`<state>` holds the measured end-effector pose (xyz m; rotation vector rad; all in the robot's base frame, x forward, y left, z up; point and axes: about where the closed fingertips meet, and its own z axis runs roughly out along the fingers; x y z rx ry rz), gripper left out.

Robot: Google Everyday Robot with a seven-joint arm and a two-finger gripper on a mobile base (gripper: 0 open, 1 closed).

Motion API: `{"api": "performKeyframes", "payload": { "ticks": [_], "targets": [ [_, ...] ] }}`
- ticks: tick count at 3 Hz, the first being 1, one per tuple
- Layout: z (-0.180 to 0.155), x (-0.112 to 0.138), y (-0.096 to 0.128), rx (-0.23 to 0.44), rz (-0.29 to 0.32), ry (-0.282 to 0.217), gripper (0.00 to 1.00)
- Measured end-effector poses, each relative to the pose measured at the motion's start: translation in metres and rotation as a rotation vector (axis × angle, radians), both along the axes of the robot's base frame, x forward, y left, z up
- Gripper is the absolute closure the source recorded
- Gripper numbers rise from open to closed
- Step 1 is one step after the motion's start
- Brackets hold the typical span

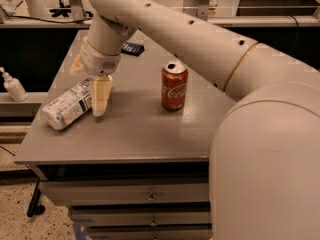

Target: Pick blue plastic bottle

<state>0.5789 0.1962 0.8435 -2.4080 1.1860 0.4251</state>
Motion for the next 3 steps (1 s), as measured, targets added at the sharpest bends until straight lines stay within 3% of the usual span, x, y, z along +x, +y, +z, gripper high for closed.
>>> {"api": "performKeyframes", "payload": {
  "ticks": [2, 3],
  "targets": [
    [0.002, -0.003, 0.004, -0.019, 0.011, 0.018, 0.62],
    [0.015, 0.003, -0.003, -0.027, -0.007, -0.011, 0.86]
  ]
}}
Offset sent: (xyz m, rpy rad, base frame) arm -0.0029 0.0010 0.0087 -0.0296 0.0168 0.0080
